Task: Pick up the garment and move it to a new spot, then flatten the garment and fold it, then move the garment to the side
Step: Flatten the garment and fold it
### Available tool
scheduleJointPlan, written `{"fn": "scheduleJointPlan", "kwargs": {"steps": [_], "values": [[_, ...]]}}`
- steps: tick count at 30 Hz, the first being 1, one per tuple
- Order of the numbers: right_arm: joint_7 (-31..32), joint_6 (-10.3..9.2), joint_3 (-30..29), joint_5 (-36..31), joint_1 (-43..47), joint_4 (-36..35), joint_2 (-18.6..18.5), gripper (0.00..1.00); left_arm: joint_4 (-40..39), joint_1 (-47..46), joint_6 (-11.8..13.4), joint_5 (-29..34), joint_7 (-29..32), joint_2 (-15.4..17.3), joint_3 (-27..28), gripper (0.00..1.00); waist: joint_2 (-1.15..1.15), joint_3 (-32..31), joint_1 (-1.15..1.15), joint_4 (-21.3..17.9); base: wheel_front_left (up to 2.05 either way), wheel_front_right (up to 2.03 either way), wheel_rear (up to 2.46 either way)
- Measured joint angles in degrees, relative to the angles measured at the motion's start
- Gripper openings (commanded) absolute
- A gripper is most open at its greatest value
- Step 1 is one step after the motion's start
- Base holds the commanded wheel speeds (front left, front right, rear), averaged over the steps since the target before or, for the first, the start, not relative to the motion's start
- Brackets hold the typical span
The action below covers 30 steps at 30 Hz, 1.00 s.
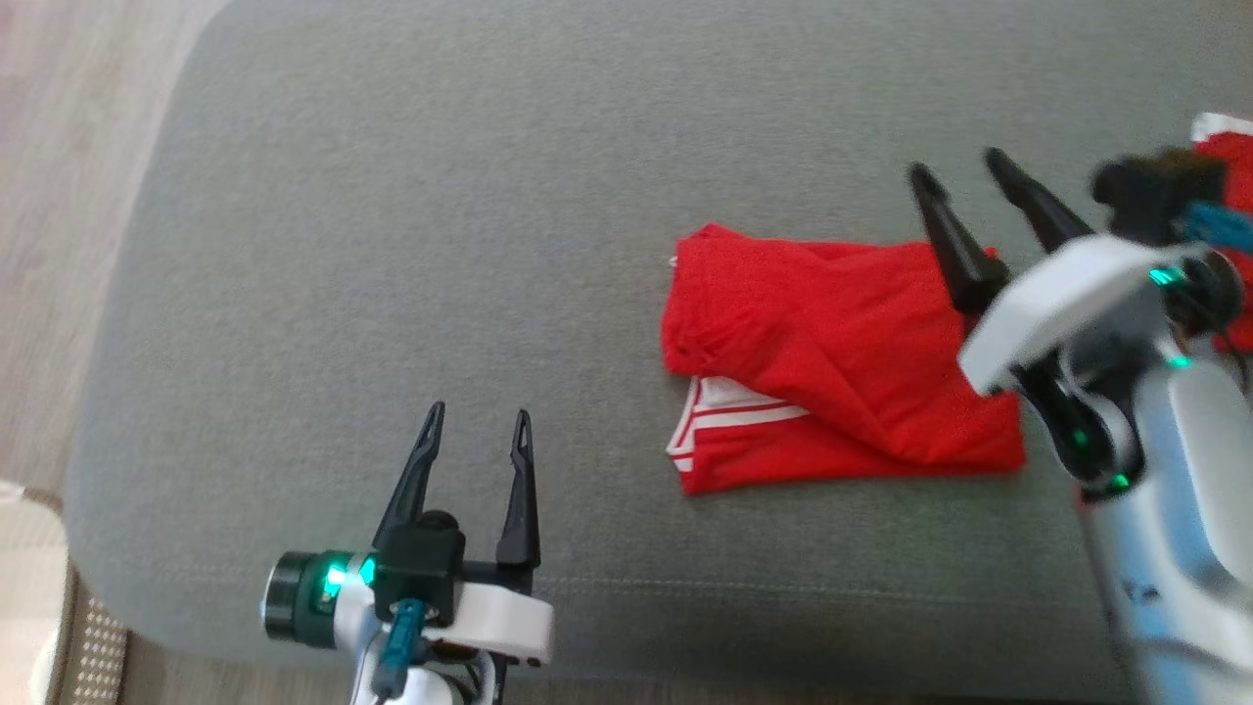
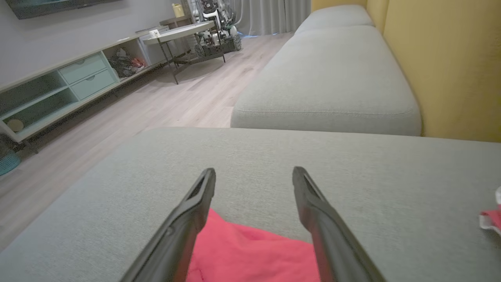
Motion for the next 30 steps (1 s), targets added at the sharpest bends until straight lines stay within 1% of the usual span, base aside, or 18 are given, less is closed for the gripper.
{"fn": "scheduleJointPlan", "kwargs": {"steps": [2, 3, 5, 8, 10, 11, 12, 13, 16, 19, 20, 22, 24, 27, 30], "values": [[-3.12, 0.01, -0.21, -0.59, 2.37, -0.31, -1.66, 1.0, -0.07, 0.04, -0.03, 0.0, 0.0, 0.01, 0.37, 1.0, 0.0, -0.33, 0.0, -0.92, 0.0, 0.0, 0.0], [-3.12, 0.01, -0.21, -0.59, 2.37, -0.31, -1.66, 1.0, -0.07, 0.04, -0.03, 0.0, 0.0, 0.01, 0.37, 1.0, 0.0, -0.33, 0.0, -0.92, 0.0, 0.0, 0.0], [-6.19, 0.01, -0.44, -1.63, 5.06, 0.35, -2.59, 1.0, -0.09, 0.14, -0.27, 0.0, 0.0, 0.11, 1.26, 1.0, 0.0, -0.85, 0.0, -1.93, 0.0, 0.0, 0.0], [-8.71, 0.0, -0.02, -1.9, 8.26, 2.91, -2.9, 1.0, -0.27, 1.1, -0.51, 0.0, 0.0, 0.36, 1.59, 1.0, 0.0, -1.87, 0.0, -3.33, 0.0, 0.0, 0.0], [-9.32, 0.01, 1.51, -1.9, 9.36, 4.74, -3.05, 1.0, -0.29, 2.02, -0.94, 0.0, 0.0, 0.42, 1.57, 1.0, 0.0, -2.5, 0.0, -3.99, 0.0, 0.0, 0.0], [-9.49, 0.01, 2.46, -1.9, 9.5, 5.61, -3.26, 0.93, -0.27, 2.26, -1.03, 0.0, 0.0, 0.45, 1.54, 1.0, 0.0, -2.74, 0.0, -4.14, 0.0, 0.0, 0.0], [-9.95, 0.01, 3.79, -1.9, 9.44, 6.41, -3.87, 0.39, -0.27, 2.26, -1.31, 0.0, 0.0, 0.44, 1.51, 1.0, 0.0, -2.86, 0.0, -4.06, 0.0, 0.0, 0.0], [-10.28, 0.01, 5.32, -1.9, 9.22, 7.28, -4.82, 0.0, -0.3, 2.16, -1.54, 0.0, 0.0, 0.45, 1.46, 1.0, 0.0, -2.87, 0.0, -3.8, 0.0, 0.0, 0.0], [-10.23, 0.01, 10.04, -1.91, 6.91, 10.77, -8.27, 0.0, -0.41, 2.11, -1.97, 0.01, 0.0, 0.4, 1.38, 1.0, 0.0, -2.47, 0.0, -2.35, 0.0, 0.0, 0.0], [-9.65, 0.01, 15.01, -1.89, 1.66, 15.01, -10.65, 0.0, -0.27, 2.09, -2.07, 0.0, 0.0, 0.11, 1.09, 1.0, 0.0, -1.93, 0.0, -0.31, 0.0, 0.0, 0.0], [-9.54, 0.01, 16.81, -1.69, -0.34, 16.64, -11.27, 0.0, -0.11, 2.08, -2.45, 0.0, 0.0, 0.05, 0.9, 1.0, 0.0, -1.75, 0.0, 0.5, 0.0, 0.0, 0.0], [-9.12, 0.01, 20.14, 0.22, -3.63, 19.95, -12.54, 0.0, 0.25, 2.01, -3.0, 0.01, 0.0, -0.01, -0.16, 1.0, 0.0, -1.44, 0.0, 2.2, 0.0, 0.0, 0.0], [-9.04, 0.01, 23.56, 2.2, -5.73, 23.1, -13.5, 0.0, 0.47, 2.0, -3.02, 0.01, 0.0, -0.32, -0.65, 1.0, 0.0, -1.15, 0.0, 3.95, 0.0, 0.0, 0.0], [-9.07, 0.01, 28.96, 5.57, -6.81, 26.57, -14.67, 0.0, 0.55, 1.76, -3.03, 0.01, 0.0, -0.42, -0.79, 1.0, 0.0, -0.75, 0.0, 6.36, 0.0, 0.0, 0.0], [-9.81, 0.01, 33.98, 10.7, -6.8, 27.99, -15.23, 0.0, 0.7, 1.74, -3.02, 0.01, 0.0, -0.55, -0.92, 1.0, 0.0, -0.48, 0.0, 8.3, 0.0, 0.0, 0.0]]}}
